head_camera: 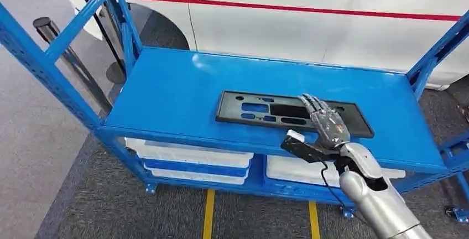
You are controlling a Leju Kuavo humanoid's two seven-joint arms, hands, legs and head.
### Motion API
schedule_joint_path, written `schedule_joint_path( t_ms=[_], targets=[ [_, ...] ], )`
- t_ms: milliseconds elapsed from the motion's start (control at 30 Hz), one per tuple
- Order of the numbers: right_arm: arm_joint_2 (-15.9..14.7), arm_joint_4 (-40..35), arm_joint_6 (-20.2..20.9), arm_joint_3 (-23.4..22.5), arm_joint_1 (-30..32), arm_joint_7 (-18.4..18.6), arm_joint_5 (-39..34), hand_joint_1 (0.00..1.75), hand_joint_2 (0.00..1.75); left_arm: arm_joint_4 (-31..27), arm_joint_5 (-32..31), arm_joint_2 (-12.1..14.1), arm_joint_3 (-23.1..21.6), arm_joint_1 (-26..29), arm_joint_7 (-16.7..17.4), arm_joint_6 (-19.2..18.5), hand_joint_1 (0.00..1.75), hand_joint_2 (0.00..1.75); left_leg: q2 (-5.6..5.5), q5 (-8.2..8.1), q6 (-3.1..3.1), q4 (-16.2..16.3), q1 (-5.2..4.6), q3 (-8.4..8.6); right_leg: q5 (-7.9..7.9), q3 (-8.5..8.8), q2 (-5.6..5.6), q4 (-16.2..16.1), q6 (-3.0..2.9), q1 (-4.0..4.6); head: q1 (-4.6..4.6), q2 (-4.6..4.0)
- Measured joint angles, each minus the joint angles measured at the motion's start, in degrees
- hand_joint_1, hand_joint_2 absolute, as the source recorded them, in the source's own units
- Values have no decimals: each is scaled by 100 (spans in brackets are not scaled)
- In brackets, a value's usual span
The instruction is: Take the parts from the cabinet and place them on the table.
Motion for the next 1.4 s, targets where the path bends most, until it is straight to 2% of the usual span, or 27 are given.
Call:
schedule_joint_path(
  t_ms=[33,67,100,133,167,200,233,333,367,400,433,467,533,567,600,633,667,700,733,767,800,833,1000,1133,1200,1267,1400],
  targets=[
    [0,24,15,11,24,-4,11,0,175,0,0,0,2,2,0,0,0,0,-2,-7,2,1,0,2,-44,-189,-1,298,12,-6,0,0],
    [2,50,31,24,32,-18,15,0,0,0,0,2,7,7,0,0,0,0,-6,-18,-4,2,0,11,41,-258,-1,340,19,-14,0,0],
    [4,81,48,41,30,-30,15,0,0,0,0,0,11,11,2,0,0,0,-9,-33,-9,3,0,32,257,-191,-2,113,15,-20,0,0],
    [7,98,65,52,23,-37,15,0,0,0,-2,0,13,11,7,-2,0,0,-13,-50,-22,3,0,64,539,-11,-2,-309,3,-24,0,0],
    [9,114,90,66,10,-44,17,0,0,0,-7,-2,15,10,9,-7,0,0,-16,-74,-37,3,1,108,843,247,-3,-871,-20,-25,0,0],
    [22,142,136,89,-24,-74,44,0,0,0,-11,-2,24,9,9,-9,0,0,-18,-95,-54,0,1,124,940,416,-1,-1302,-48,-18,4,0],
    [72,195,206,144,-94,-103,105,0,0,0,-13,-4,35,-4,7,-11,0,0,-16,-112,-84,10,-34,106,873,481,4,-1376,-74,37,2,0],
    [264,347,288,323,-224,-105,208,0,0,0,-15,-7,44,-16,0,-11,0,0,-4,-103,-184,-47,-10,142,868,465,34,-1371,-154,60,-5,0],
    [326,385,310,363,-256,-105,212,0,0,0,-17,-7,46,-25,-2,-11,0,0,-1,-129,-237,-47,-35,165,893,507,39,-1441,-203,6,-9,0],
    [394,413,319,398,-286,-105,214,0,0,0,-20,-7,46,-28,-4,-11,0,0,2,-192,-259,46,-11,140,900,555,21,-1481,-230,-1,-9,0],
    [443,456,321,439,-338,-105,214,0,0,0,-22,-7,48,-29,-4,-15,0,0,1,-360,-266,324,-14,12,890,574,9,-1488,-289,0,-15,0],
    [483,494,332,479,-379,-105,214,0,175,0,-22,-7,48,-26,-7,-15,0,0,2,-574,-278,771,-11,-218,880,577,0,-1486,-309,6,-15,0],
    [549,562,354,529,-389,-105,214,0,175,0,-24,-9,48,-21,-11,-20,0,0,2,-876,-297,1631,-10,-698,859,588,-22,-1481,-341,31,-13,0],
    [588,609,367,575,-394,-103,214,0,175,2,-31,-9,48,-9,-13,-20,0,0,3,-825,-302,1773,-9,-816,846,594,-22,-1472,-346,40,-17,0],
    [614,649,376,609,-397,-103,214,0,175,2,-44,-9,48,0,-18,-18,0,0,3,-654,-294,1632,-9,-782,831,605,-19,-1456,-346,45,-15,0],
    [629,680,376,632,-408,-92,223,0,175,0,-59,-9,48,1,-20,-15,0,0,3,-380,-274,1241,-9,-622,808,618,-10,-1435,-341,47,-17,0],
    [660,704,376,660,-428,-83,229,0,175,0,-61,-9,48,1,-33,-11,0,0,3,-97,-248,735,-10,-394,776,636,-2,-1406,-330,47,-17,0],
    [691,741,371,695,-458,-57,256,0,175,0,-52,-9,50,1,-92,-4,0,0,4,113,-207,205,-16,-160,736,647,4,-1372,-314,48,-15,0],
    [710,787,367,739,-491,-33,280,0,175,2,-33,-7,63,-2,-131,0,0,0,2,3,-177,102,-49,-89,708,626,10,-1337,-278,90,-13,0],
    [719,828,367,778,-501,-26,297,0,175,2,-9,-9,81,-14,-162,2,0,0,0,27,-165,79,-49,-91,707,608,22,-1332,-260,87,-9,0],
    [723,863,365,813,-501,-24,312,0,175,2,0,-15,85,-15,-175,4,0,0,-12,59,-194,34,-35,-86,684,608,8,-1303,-274,107,-2,0],
    [726,898,358,835,-507,-17,326,0,175,2,0,-17,87,-18,-181,18,0,0,-14,53,-199,41,-46,-83,703,614,15,-1326,-320,95,-9,0],
    [785,1045,279,997,-578,88,472,0,175,2,28,-17,149,-6,-210,77,0,0,-20,38,-169,42,-54,-82,712,648,11,-1383,-302,93,-7,0],
    [859,1154,-7,1097,-606,289,728,0,175,2,46,-24,190,-10,-227,87,0,0,-17,34,-162,43,-55,-80,723,657,14,-1404,-276,93,-7,0],
    [892,1187,-121,1137,-611,396,859,0,175,2,57,-24,203,-8,-243,87,0,0,-15,28,-149,45,-56,-80,723,658,14,-1412,-244,92,-7,0],
    [951,1255,-388,1178,-610,641,1115,0,175,2,70,-26,227,-10,-258,87,0,0,-15,29,-148,45,-56,-80,724,657,13,-1414,-217,92,-7,0],
    [1069,1421,-684,1202,-610,798,1309,0,175,2,107,-35,265,-8,-278,87,0,0,-14,29,-148,44,-53,-75,724,658,14,-1413,-215,96,-7,0]
  ],
)
